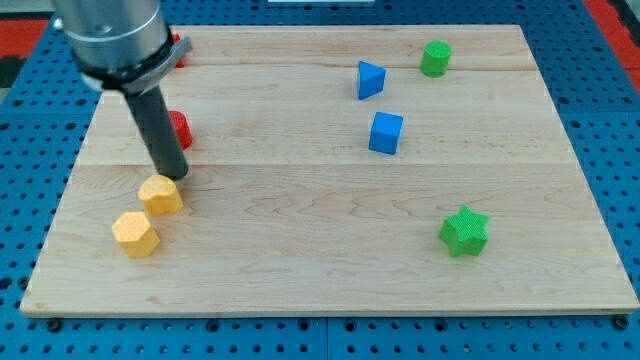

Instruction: Place the red circle to the left of yellow hexagon

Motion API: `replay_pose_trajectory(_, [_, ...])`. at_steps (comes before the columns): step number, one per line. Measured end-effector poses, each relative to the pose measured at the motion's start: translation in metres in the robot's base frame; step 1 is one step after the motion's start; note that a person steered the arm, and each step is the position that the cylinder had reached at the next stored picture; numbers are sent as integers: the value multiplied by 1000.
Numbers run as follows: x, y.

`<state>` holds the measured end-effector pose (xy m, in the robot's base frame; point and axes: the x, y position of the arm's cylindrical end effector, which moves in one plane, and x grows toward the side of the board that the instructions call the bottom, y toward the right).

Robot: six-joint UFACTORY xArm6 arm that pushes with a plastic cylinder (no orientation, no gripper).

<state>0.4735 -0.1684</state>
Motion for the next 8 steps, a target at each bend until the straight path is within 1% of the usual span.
replay_pose_trajectory(1, [10, 0])
replay_pose_trajectory(6, [9, 1])
replay_pose_trajectory(7, [-26, 3])
replay_pose_trajectory(8, [-73, 7])
